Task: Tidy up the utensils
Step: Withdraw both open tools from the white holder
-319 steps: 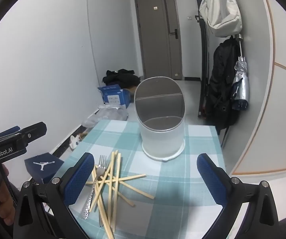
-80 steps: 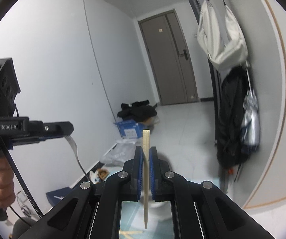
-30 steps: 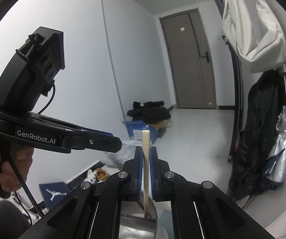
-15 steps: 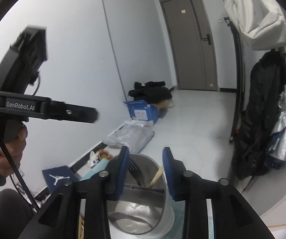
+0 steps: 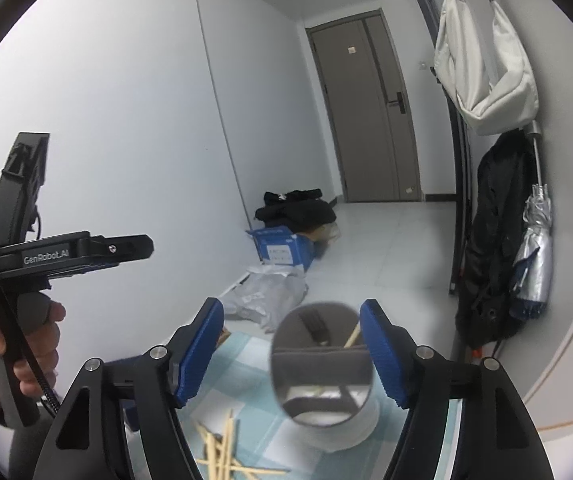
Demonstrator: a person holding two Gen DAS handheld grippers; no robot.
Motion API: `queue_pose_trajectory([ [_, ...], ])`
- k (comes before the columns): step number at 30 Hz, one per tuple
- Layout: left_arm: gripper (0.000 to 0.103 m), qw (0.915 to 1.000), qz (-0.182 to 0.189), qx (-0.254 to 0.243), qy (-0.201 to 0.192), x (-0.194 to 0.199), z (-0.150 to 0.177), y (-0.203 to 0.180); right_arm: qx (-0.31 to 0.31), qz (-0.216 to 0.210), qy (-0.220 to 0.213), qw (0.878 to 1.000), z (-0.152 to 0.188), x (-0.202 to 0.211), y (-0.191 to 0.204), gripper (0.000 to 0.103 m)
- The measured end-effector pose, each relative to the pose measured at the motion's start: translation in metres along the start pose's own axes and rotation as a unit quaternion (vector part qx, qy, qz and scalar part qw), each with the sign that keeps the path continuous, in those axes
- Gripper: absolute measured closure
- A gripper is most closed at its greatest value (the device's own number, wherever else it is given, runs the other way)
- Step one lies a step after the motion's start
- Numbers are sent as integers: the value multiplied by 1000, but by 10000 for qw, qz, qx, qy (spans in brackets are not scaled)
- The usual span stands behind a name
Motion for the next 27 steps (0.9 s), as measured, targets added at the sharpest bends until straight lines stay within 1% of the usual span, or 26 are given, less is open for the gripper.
queue_pose_trajectory([
  [3,5,9998,-88,-1,-195,15,11,1,-25,36,-60,10000,6,16,10,27],
  [6,2,9995,-139,-14,-297,23,22,2,-62,52,-103,9999,11,27,17,23],
  [12,1,9989,-173,-50,-439,36,44,7,-72,32,-119,9999,29,45,29,18],
  [17,1,9984,-130,-20,-554,41,63,15,-131,86,-1,9999,49,48,35,16],
  [18,1,9979,-202,-55,-612,40,72,17,-136,112,15,9998,54,48,36,14],
  [23,1,9987,-205,68,-460,29,99,30,-119,166,225,9995,79,41,37,13],
  [25,1,9993,-136,223,-278,21,110,37,-126,184,323,9992,90,39,38,13],
  [27,1,9991,-152,364,-184,16,121,46,-161,219,439,9987,101,36,38,13],
])
Point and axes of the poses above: each gripper's, at about its wrist camera, not at the fingertips, and x roughly against the way its jaws point, y to its left, z to its underside, the point moved 1 cm from there along -x, roughly the way its jaws point, and after that the axes turned 7 degrees about z, right-handed, at the moved point
